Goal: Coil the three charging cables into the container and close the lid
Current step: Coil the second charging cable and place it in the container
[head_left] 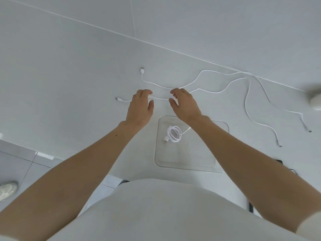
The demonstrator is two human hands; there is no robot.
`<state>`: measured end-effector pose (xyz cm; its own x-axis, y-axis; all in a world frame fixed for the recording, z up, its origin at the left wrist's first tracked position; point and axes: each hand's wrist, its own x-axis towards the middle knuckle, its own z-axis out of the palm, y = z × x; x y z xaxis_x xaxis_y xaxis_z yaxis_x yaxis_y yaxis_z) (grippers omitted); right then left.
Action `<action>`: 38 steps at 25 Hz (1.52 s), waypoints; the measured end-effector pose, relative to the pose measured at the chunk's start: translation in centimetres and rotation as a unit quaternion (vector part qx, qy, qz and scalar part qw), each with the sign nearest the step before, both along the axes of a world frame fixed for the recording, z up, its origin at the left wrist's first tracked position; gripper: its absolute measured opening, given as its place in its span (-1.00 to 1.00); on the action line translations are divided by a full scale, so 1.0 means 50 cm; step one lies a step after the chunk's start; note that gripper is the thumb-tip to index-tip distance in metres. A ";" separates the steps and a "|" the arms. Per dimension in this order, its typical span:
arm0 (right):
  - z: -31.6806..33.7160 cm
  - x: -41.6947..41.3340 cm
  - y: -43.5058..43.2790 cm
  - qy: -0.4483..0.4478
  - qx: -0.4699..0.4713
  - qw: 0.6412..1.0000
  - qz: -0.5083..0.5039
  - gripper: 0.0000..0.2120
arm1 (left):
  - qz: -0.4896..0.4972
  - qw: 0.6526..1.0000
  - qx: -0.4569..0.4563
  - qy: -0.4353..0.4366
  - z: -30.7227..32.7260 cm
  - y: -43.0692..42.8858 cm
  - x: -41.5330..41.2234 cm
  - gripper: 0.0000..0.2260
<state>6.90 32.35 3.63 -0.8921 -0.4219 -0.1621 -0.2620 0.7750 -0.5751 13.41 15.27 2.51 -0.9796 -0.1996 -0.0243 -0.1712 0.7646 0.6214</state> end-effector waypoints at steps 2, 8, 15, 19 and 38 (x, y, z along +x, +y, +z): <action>-0.012 -0.025 -0.024 -0.016 0.062 0.997 0.039 -0.65 | -0.023 0.997 -0.059 -0.043 -0.025 -0.034 -0.016 -0.67; -0.054 -0.077 -0.072 -0.019 0.218 0.964 0.149 -0.67 | -0.068 0.980 -0.159 -0.099 -0.076 -0.090 -0.056 -0.70; -0.084 -0.094 -0.080 -0.041 0.250 0.952 0.171 -0.68 | -0.102 0.971 -0.175 -0.130 -0.103 -0.109 -0.067 -0.81; -0.089 -0.090 -0.084 -0.049 0.247 0.952 0.172 -0.74 | -0.103 0.977 -0.142 -0.123 -0.096 -0.104 -0.067 -0.79; 0.128 0.004 0.027 0.043 0.018 0.997 -0.068 -0.80 | -0.072 0.989 0.124 -0.035 0.035 -0.015 0.029 -0.73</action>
